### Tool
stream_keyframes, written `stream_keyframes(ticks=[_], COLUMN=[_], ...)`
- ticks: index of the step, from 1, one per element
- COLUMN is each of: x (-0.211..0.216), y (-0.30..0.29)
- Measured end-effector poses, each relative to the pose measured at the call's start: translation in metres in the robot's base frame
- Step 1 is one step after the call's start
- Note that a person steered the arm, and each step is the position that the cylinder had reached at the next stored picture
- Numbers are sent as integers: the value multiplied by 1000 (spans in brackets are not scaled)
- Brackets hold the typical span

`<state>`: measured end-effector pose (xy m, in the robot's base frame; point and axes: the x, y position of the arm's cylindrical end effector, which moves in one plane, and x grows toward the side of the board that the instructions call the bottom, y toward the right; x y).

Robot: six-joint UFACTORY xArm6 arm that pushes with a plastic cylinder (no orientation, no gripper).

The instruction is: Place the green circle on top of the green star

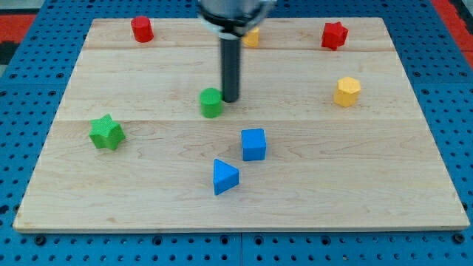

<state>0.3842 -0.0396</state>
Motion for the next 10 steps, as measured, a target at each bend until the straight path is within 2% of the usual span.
stream_keyframes(ticks=[1,2,3,5,6,7,9,10], x=[-7,17,28,6,5,8,8,8], y=[-30,-2,-10,-121,-123,-116,6,15])
